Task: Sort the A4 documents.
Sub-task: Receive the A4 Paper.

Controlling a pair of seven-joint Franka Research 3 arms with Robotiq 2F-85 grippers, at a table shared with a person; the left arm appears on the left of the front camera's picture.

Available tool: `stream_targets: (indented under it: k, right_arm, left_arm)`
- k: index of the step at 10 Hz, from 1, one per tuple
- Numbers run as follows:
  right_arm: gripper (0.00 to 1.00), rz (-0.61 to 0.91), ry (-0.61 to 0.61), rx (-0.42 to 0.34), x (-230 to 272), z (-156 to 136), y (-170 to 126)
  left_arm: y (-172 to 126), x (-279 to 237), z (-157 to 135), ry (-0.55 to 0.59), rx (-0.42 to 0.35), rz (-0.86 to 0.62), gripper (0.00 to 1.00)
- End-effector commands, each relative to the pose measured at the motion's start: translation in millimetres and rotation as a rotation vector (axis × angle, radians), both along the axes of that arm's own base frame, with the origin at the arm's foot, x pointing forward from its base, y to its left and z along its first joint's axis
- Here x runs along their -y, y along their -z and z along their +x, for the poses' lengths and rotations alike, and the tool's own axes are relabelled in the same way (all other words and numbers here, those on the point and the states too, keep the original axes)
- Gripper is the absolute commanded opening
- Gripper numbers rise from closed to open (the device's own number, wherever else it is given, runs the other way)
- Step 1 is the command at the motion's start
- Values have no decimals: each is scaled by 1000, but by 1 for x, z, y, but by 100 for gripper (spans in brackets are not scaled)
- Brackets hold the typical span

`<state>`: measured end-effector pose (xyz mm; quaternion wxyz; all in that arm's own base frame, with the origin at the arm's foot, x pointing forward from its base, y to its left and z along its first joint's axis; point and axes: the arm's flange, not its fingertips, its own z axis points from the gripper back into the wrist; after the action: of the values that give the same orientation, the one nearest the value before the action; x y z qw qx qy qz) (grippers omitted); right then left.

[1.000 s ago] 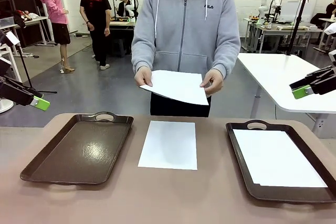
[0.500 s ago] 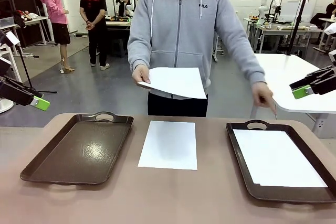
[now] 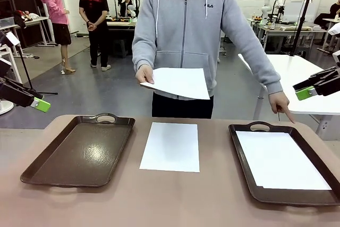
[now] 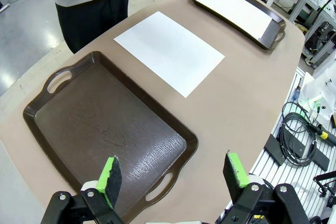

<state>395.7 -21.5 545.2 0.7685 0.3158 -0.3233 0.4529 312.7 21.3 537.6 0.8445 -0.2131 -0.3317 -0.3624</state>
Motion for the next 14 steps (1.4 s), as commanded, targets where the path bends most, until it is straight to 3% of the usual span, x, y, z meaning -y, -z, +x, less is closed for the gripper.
stream_targets:
  k: [1,14]
  right_arm:
    - [100,4,-4,2,-2,-2,1]
    - [100,4,-4,2,-2,-2,1]
  left_arm:
    - [2,-2,1,23,13,-12,100]
    - [2,-2,1,23,13,-12,100]
